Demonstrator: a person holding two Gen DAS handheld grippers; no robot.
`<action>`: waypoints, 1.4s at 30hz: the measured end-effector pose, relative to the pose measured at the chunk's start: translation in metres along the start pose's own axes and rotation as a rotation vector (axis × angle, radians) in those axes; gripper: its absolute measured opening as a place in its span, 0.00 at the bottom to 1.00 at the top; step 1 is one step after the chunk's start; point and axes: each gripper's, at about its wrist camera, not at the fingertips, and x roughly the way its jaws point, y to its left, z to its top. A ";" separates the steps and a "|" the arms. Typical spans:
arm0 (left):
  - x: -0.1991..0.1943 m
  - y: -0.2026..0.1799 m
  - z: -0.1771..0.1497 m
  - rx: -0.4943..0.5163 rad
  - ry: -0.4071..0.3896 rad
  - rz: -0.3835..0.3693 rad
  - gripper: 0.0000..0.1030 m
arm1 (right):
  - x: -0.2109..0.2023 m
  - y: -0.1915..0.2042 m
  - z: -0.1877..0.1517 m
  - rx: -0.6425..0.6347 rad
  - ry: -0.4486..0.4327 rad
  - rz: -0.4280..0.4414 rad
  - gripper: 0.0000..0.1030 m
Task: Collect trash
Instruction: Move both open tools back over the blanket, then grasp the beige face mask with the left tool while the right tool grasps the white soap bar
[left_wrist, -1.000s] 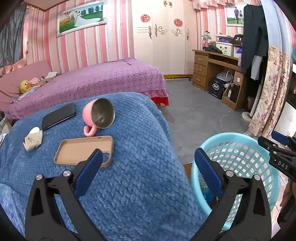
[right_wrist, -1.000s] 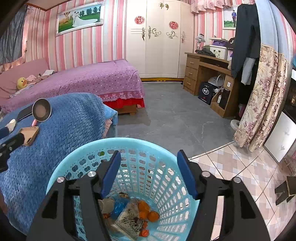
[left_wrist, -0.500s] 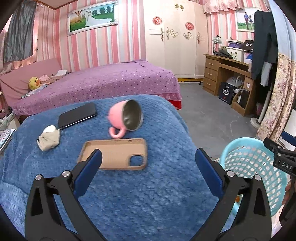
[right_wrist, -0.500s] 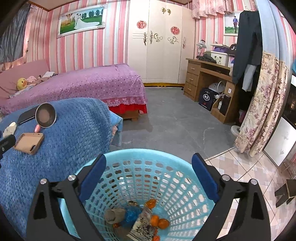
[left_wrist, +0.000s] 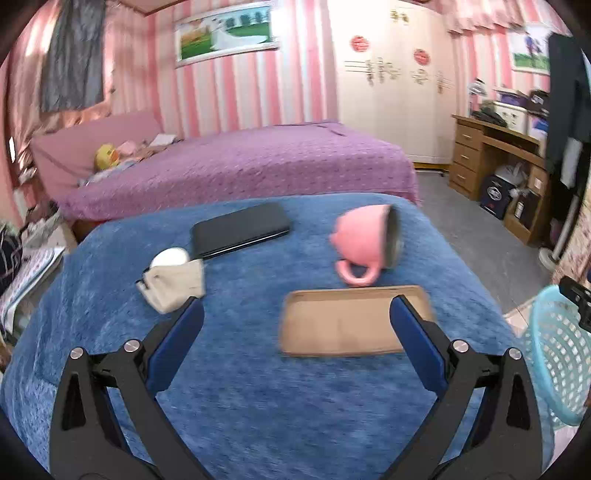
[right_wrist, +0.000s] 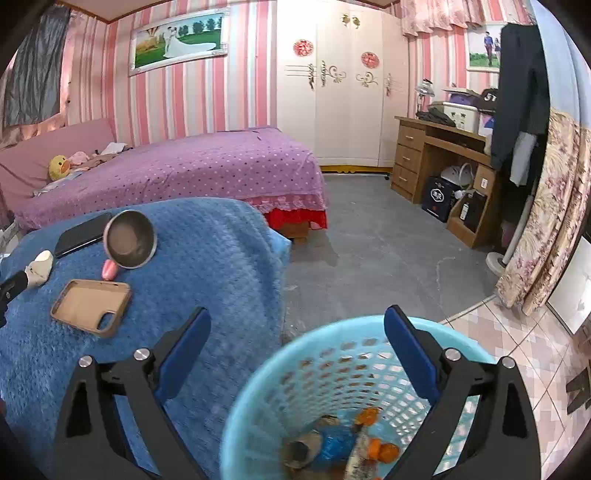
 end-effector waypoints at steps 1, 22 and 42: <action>0.005 0.009 0.000 -0.016 0.012 0.004 0.94 | 0.002 0.008 0.000 -0.007 0.001 0.007 0.90; 0.093 0.117 0.001 -0.108 0.187 0.184 0.94 | 0.042 0.108 -0.004 -0.097 0.099 0.094 0.90; 0.123 0.151 0.007 -0.145 0.308 0.023 0.24 | 0.042 0.166 0.002 -0.206 0.120 0.101 0.90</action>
